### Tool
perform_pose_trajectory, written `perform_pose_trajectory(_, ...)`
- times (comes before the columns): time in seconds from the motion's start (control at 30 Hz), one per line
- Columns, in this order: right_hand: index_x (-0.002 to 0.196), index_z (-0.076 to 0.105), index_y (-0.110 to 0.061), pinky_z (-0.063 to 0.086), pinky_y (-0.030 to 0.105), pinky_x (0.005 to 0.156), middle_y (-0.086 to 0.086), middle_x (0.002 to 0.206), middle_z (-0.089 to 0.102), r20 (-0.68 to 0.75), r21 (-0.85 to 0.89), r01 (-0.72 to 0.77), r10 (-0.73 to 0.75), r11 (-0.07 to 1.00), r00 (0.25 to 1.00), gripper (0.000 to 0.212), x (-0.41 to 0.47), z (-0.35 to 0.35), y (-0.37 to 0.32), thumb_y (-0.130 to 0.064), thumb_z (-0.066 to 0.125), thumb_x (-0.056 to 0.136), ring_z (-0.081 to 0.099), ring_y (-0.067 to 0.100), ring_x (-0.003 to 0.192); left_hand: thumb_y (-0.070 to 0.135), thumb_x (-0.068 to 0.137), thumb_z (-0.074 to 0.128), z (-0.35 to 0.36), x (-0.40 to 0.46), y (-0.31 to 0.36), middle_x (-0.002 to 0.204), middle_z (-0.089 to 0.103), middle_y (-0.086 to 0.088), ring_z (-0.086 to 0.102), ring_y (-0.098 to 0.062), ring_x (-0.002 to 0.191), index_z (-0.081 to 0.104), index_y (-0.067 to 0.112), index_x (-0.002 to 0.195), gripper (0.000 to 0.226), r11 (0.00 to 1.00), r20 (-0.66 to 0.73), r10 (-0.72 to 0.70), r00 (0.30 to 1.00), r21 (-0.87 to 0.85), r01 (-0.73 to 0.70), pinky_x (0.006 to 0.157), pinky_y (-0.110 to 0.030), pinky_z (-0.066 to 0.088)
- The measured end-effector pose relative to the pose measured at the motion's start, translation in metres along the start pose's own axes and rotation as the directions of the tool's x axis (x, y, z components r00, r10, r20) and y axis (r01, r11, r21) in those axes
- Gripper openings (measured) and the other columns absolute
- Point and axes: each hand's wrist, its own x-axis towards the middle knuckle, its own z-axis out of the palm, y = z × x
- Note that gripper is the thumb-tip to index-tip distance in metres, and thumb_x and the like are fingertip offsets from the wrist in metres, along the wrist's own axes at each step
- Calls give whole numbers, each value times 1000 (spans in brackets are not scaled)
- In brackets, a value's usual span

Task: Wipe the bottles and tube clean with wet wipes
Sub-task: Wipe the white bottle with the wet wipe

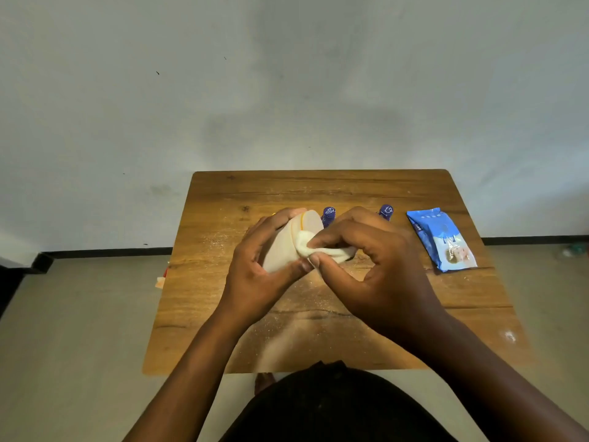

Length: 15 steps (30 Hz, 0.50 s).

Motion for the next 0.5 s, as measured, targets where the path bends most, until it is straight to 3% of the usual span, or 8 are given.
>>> perform_pose_trajectory(0.1, 110, 78, -22, 50, 15, 67, -12, 98, 71, -18, 32, -48, 49, 998, 999, 19, 6, 2, 3, -25, 74, 92, 64, 5, 90, 41, 77, 83, -2, 2, 1, 129, 63, 13, 59, -25, 123, 60, 47, 134, 62, 998, 51, 19, 999, 60, -22, 94, -56, 56)
perform_pose_trajectory(0.27, 120, 77, -27, 51, 12, 72, -10, 107, 71, -96, 39, -161, 164, 986, 982, 23, 20, 2, 11, -24, 71, 98, 63, 2, 98, 51, 76, 82, -4, 5, 3, 124, 62, 20, 57, -18, 119, 55, 57, 133, 63, 984, 94, 73, 993, 159, -87, 89, -54, 56)
perform_pose_trajectory(0.4, 117, 78, -23, 48, 11, 71, -4, 107, 67, -25, -1, -51, 51, 999, 998, 25, 14, 1, 18, -13, 74, 95, 61, 8, 99, 47, 76, 84, -4, 5, -2, 128, 63, 15, 58, -23, 122, 59, 42, 136, 65, 991, 66, 35, 997, 130, -43, 91, -57, 55)
perform_pose_trajectory(0.5, 109, 81, -23, 48, 14, 73, -4, 105, 63, 99, -35, 96, -92, 995, 991, 22, 5, -4, 24, -12, 75, 91, 60, 10, 98, 44, 77, 83, -1, 2, -3, 128, 63, 13, 59, -26, 121, 59, 48, 135, 62, 992, 72, 35, 997, 122, -43, 92, -59, 53)
